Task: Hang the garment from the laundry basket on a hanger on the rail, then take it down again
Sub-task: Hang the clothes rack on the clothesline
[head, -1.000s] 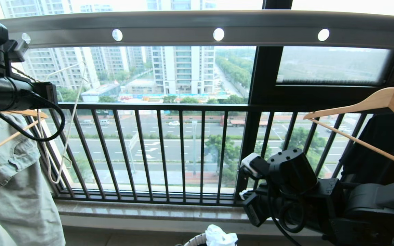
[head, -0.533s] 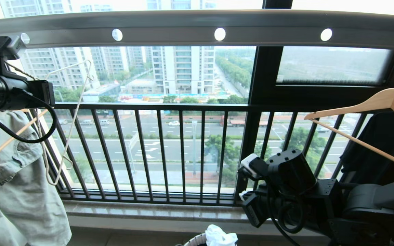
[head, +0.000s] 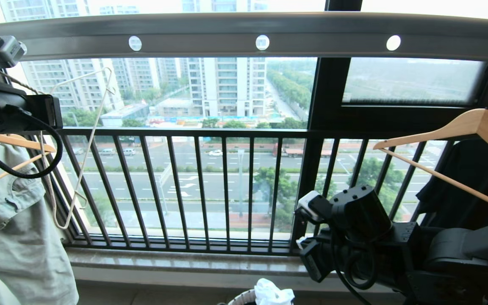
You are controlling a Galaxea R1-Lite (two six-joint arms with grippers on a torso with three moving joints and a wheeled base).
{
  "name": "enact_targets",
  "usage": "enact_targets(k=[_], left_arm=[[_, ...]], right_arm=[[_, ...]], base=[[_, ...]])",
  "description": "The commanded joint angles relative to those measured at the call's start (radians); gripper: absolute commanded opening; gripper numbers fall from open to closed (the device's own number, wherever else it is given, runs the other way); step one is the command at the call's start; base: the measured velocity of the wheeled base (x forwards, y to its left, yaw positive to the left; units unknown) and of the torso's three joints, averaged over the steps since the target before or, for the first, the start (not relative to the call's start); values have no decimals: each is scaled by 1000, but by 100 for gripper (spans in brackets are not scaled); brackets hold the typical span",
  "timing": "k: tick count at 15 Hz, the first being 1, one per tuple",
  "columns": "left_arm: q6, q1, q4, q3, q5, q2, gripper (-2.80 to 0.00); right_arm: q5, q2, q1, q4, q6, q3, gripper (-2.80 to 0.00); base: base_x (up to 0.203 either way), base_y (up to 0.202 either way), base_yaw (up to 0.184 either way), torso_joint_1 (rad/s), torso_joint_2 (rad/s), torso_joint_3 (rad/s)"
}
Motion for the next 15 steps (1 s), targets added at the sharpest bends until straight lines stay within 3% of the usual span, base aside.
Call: enact_targets(k=[1, 12, 15], left_arm=[[-2, 15, -14, -5, 1, 14, -280], [0, 24, -38, -5, 12, 22, -280], [4, 26, -39, -7, 61, 23, -280]], right_arm=[[-1, 7, 2, -3, -1, 0, -280], [-1, 21, 2, -6, -1, 1, -280], [0, 24, 2, -6, -1, 1, -280]], base=[[0, 0, 0, 0, 0, 0], [0, 0, 0, 0, 0, 0], [0, 0, 0, 0, 0, 0]])
